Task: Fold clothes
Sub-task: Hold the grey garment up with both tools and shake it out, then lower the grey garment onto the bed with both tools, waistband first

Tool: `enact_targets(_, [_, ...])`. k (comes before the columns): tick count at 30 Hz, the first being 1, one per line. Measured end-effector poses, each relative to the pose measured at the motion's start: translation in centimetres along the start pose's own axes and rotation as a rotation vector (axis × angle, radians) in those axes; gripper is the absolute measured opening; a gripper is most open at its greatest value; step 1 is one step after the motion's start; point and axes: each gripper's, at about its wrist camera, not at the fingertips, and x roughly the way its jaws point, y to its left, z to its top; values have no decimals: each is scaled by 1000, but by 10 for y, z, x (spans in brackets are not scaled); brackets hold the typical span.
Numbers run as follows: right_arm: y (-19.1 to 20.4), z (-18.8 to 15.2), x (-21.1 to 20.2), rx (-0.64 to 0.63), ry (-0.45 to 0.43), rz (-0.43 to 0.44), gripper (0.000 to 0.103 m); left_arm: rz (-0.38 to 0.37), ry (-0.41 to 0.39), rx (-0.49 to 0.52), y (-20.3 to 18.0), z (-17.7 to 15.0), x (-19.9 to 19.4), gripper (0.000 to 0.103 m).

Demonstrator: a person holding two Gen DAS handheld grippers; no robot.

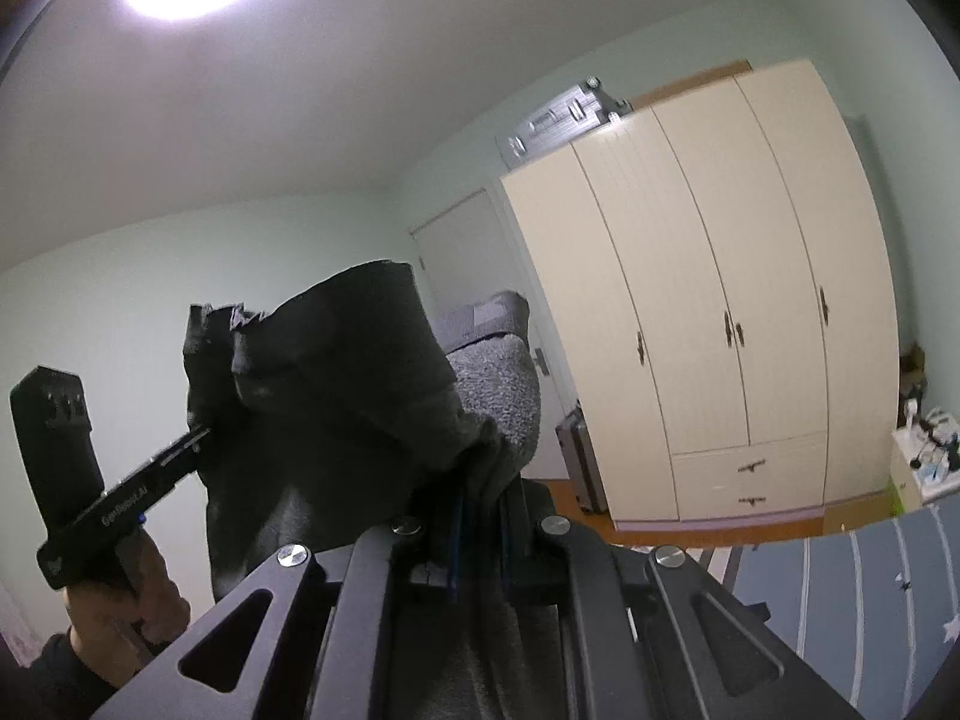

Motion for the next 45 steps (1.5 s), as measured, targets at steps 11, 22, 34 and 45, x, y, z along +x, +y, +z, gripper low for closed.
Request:
enact_targets(11, [-6,48,57,-24,-111,-18,8,11,-185,29,0,30,-9,11])
enact_targets(22, [29,-32,-39,-151,-158,50,8,-49,-167,17,-24,-70,-149,11])
enact_targets(34, [40,-372,-135,4,318,-59,8,-37,327,-103,-35,-397,-306,11])
enact_targets(45, [108,-589,-234,110,586,-197,8,-49,557,-83,-38,-525,-468,11])
